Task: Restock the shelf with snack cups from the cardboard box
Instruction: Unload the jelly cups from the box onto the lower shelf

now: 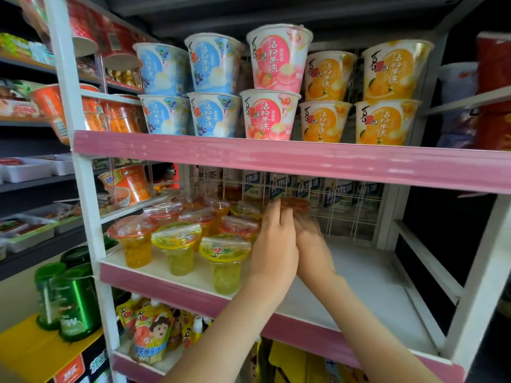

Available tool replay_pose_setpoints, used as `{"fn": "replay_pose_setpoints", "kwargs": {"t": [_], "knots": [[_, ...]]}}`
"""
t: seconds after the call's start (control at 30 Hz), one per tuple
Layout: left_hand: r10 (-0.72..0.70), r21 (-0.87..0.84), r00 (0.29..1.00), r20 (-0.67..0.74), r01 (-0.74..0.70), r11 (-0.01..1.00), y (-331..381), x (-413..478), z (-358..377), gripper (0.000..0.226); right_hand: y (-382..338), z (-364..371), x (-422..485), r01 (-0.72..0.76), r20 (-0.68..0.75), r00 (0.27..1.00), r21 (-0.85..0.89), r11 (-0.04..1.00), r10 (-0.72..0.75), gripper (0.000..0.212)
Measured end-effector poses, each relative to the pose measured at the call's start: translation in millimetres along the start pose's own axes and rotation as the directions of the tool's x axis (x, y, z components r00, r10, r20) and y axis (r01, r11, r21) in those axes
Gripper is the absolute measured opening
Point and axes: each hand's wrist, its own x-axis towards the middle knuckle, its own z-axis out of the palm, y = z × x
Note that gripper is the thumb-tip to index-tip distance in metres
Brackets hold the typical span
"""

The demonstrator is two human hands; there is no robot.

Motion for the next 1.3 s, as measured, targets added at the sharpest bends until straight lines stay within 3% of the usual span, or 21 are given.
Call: {"fn": "replay_pose_setpoints", "kwargs": {"t": [0.23, 0.4, 0.53, 0.67, 0.83, 0.93, 1.0, 1.07, 1.1, 1.2, 1.27, 1.3], "knots": [[0.162, 0.018, 0.984, -0.074, -0.161, 0.987, -12, -19, -20, 0.040, -17, -27, -15, -0.063, -0.091, 0.993, 0.130, 0.990, 0.075, 0.039], [0.234, 0.077, 0.963, -0.134, -0.225, 0.971, -48, -79, -77, 0.033, -72, -42, -42, 0.131, -0.247, 0.966, 0.197, 0.972, -0.081, 0.033], [0.128, 0.161, 0.973, -0.191, -0.097, 0.982, -104, -139, -115, 0.026, -144, -24, -65, 0.311, -0.248, 0.940, 0.332, 0.890, -0.235, 0.031], [-0.061, 0.186, 0.962, -0.266, 0.114, 0.976, -184, -195, -146, 0.028, -225, 27, -84, 0.391, -0.203, 0.921, 0.481, 0.785, -0.333, 0.031], [-0.304, 0.337, 0.917, -0.258, 0.381, 0.861, -288, -295, -196, 0.023, -351, 103, -120, 0.440, -0.095, 0.869, 0.598, 0.671, -0.486, 0.031], [-0.527, 0.397, 0.825, -0.202, 0.561, 0.727, -337, -352, -221, 0.017, -433, 143, -151, 0.470, -0.006, 0.798, 0.633, 0.615, -0.603, 0.034], [-0.624, 0.429, 0.768, -0.144, 0.616, 0.660, -366, -375, -235, 0.026, -478, 167, -171, 0.469, 0.056, 0.748, 0.661, 0.586, -0.662, 0.036], [-0.750, 0.421, 0.656, -0.087, 0.707, 0.569, -399, -390, -244, 0.029, -510, 189, -192, 0.432, 0.158, 0.691, 0.692, 0.578, -0.706, 0.040], [-0.793, 0.447, 0.607, -0.051, 0.724, 0.526, -415, -399, -244, 0.026, -520, 201, -203, 0.398, 0.225, 0.664, 0.701, 0.592, -0.713, 0.042], [-0.835, 0.528, 0.549, 0.041, 0.698, 0.484, -454, -423, -227, 0.024, -527, 240, -238, 0.297, 0.402, 0.627, 0.668, 0.682, -0.667, 0.043], [-0.866, 0.550, 0.489, 0.107, 0.696, 0.461, -460, -434, -214, 0.033, -515, 260, -263, 0.291, 0.496, 0.600, 0.595, 0.749, -0.628, 0.047], [-0.863, 0.579, 0.487, 0.139, 0.667, 0.469, -456, -442, -213, 0.039, -505, 267, -277, 0.294, 0.567, 0.552, 0.553, 0.779, -0.611, 0.053]]}}
